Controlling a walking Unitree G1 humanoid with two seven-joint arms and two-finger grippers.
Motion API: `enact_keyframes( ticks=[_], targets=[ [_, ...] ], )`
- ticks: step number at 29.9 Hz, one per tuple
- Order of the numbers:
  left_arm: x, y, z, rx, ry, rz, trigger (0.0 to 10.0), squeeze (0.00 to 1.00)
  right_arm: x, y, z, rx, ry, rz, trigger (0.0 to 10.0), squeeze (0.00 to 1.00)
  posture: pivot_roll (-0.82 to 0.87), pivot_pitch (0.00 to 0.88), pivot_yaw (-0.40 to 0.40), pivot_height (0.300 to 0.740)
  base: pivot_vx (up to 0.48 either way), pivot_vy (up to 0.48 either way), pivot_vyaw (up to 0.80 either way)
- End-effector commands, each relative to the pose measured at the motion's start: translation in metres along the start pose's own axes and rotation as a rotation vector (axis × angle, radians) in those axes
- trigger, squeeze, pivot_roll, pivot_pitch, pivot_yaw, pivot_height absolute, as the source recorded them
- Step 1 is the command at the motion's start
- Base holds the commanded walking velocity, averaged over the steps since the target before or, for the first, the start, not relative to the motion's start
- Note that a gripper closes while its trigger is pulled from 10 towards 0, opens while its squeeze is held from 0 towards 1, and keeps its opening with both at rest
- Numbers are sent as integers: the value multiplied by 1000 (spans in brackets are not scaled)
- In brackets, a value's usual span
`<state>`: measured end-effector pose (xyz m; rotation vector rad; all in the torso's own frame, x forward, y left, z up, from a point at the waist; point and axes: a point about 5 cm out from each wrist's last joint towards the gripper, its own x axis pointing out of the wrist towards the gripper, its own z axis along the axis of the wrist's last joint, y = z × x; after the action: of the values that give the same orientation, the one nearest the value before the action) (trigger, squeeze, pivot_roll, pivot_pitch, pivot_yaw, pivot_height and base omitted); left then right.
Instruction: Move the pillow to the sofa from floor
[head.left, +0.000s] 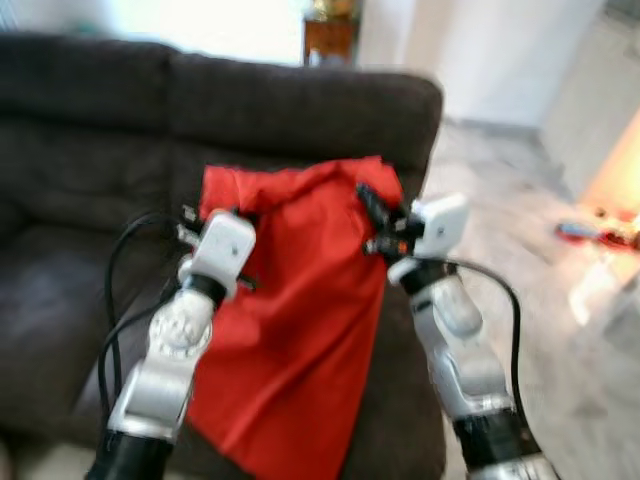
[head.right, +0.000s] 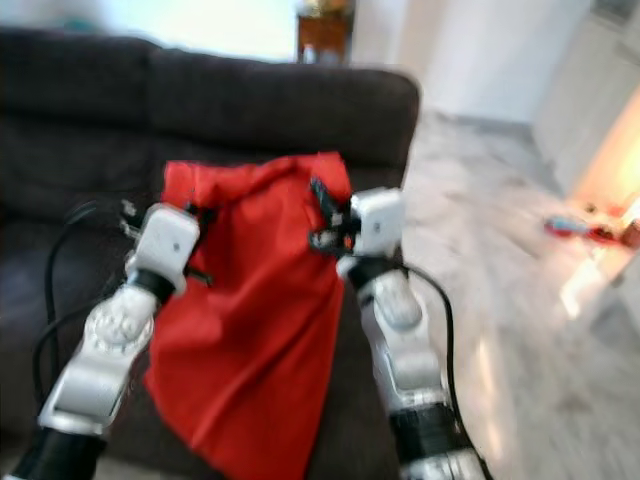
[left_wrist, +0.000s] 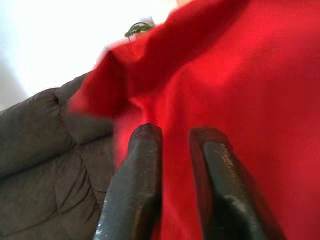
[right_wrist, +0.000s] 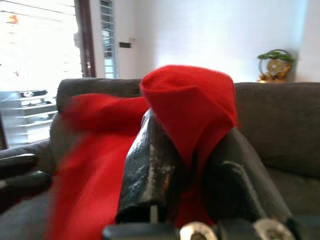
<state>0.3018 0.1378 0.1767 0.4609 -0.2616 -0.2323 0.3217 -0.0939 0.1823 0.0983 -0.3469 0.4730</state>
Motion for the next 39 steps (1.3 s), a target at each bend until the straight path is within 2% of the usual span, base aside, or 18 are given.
enact_keyframes(
  ticks=[1,7,8,9,13,15,16,20,21,22,23,24,25,26,28,33,36,39],
  targets=[
    [3,2,4,19,-7,2,10000,1000,4,2,6,-6,-29,19,10000,1000,96,0,-75,740,0,0,0],
    [3,6,5,25,-16,24,10000,1000,4,2,7,-19,-34,13,10000,1000,98,0,-76,740,0,0,0],
    [3,6,5,25,-17,26,10000,1000,5,2,7,-24,-35,10,10000,882,98,0,-77,740,0,0,0],
    [3,6,5,25,-18,27,10000,1000,5,1,6,-29,-34,5,10000,24,98,0,-77,740,0,0,0],
    [4,6,5,31,-16,35,10000,1000,5,-3,5,-47,-25,-22,10000,0,99,0,-78,740,0,0,0],
    [4,5,3,24,-4,34,10000,1000,3,-11,1,-66,-3,-69,10000,0,99,0,-78,740,0,0,0],
    [4,4,1,27,2,30,10000,0,1,-16,-3,-85,32,-100,10000,0,96,0,-76,740,0,0,0],
    [0,-1,-13,8,51,18,10000,0,-15,-46,-24,-144,155,-271,10000,0,95,0,-76,740,0,0,0],
    [-3,-3,-22,-20,86,27,10000,0,-24,-60,-31,-167,204,-350,10000,0,95,0,-76,740,0,0,0],
    [-3,-3,-22,-20,86,27,10000,0,-24,-60,-31,-167,204,-350,10000,0,95,0,-76,740,0,0,0],
    [-6,-3,-28,-26,107,31,10000,0,-31,-69,-35,-184,233,-401,10000,0,94,0,-75,740,0,0,0],
    [-10,-4,-39,-40,149,36,10000,0,-44,-86,-43,-181,281,-506,10000,0,92,0,-74,740,0,0,0],
    [-10,-4,-39,-40,149,36,10000,0,-44,-86,-43,-181,281,-506,10000,0,92,0,-74,740,0,0,0],
    [-16,-3,-51,-51,191,42,10000,0,-58,-101,-50,-166,320,-601,10000,0,90,0,-74,740,0,0,0],
    [-22,-1,-62,-48,236,53,10000,0,-73,-113,-57,-189,371,-653,10000,0,87,0,-72,740,0,0,0],
    [-42,9,-92,-72,363,130,10000,0,-116,-129,-85,-233,562,-741,10000,0,93,0,-72,740,0,0,0],
    [-65,13,-121,-81,492,180,10000,0,-156,-135,-105,-217,711,-840,10000,0,91,0,-70,740,0,0,0],
    [-88,15,-144,-107,600,215,10000,0,-191,-133,-121,-180,844,-903,10000,0,88,0,-67,740,0,0,0]
  ],
)
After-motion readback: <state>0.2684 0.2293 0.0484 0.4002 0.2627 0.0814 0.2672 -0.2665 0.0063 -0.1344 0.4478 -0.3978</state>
